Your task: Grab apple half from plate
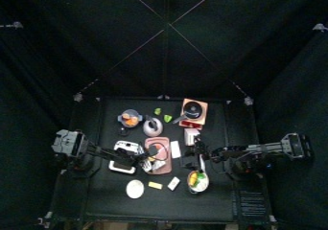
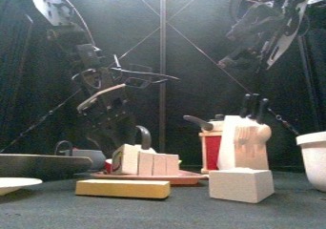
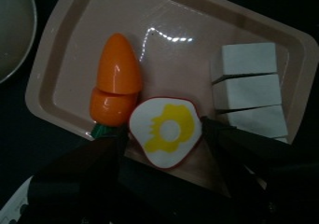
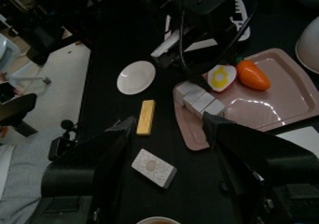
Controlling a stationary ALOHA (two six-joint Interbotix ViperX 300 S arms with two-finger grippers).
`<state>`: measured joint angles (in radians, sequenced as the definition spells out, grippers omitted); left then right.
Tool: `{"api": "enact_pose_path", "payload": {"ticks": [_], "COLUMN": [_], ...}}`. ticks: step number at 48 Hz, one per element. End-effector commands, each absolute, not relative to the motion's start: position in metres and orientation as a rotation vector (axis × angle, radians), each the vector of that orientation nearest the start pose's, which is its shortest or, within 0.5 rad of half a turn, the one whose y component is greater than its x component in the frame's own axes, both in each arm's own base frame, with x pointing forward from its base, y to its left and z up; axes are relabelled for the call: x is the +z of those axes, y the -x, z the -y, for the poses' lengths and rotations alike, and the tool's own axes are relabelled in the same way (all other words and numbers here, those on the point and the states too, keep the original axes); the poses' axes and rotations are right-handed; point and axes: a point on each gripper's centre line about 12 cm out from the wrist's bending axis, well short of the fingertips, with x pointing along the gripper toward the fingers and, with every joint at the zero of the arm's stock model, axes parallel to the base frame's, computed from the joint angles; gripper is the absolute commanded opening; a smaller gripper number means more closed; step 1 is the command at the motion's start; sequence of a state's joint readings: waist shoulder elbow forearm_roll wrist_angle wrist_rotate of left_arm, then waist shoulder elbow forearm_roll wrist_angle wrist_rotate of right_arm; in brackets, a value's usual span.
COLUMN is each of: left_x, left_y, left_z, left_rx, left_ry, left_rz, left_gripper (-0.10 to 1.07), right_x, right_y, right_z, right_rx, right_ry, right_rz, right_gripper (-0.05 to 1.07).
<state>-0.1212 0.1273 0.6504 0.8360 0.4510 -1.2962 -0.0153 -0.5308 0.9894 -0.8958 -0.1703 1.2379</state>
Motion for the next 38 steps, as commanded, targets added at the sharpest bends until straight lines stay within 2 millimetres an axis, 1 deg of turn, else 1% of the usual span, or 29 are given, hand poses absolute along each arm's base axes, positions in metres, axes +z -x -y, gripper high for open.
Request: {"api": "enact_pose_path", "payload": {"ticks": [1,11,24,29,32,38], "left_x": [0.1137,0.1135,0.1099,0.1099,0.1110,0.1139], "left_y": [-0.3714,-0.3754,-0.3752,-0.3752,-0.3751,-0.3742], "left_z": [0.0059,0.0069,0.0048,0.0048,0.0047,0.0039], "left_rx": [0.444,0.443,0.452,0.452,0.452,0.456], "left_ry": [0.225,0.227,0.233,0.233,0.232,0.229], "left_rz": [-0.959,-0.956,-0.966,-0.966,-0.964,-0.960], "left_gripper": [0.96,0.96,0.93,0.88,0.82,0.73], "right_x": [0.2480,0.2482,0.2483,0.2482,0.2482,0.2476], "right_y": [-0.2792,-0.2797,-0.2797,-0.2796,-0.2796,-0.2794], "right_z": [-0.0112,-0.0108,-0.0109,-0.0112,-0.0112,-0.0112], "right_rx": [0.057,0.056,0.057,0.057,0.058,0.057], "right_ry": [-0.373,-0.373,-0.372,-0.373,-0.371,-0.373], "right_rz": [-0.351,-0.350,-0.350,-0.351,-0.351,-0.352], "right_gripper": [0.91,0.91,0.91,0.91,0.91,0.91]}}
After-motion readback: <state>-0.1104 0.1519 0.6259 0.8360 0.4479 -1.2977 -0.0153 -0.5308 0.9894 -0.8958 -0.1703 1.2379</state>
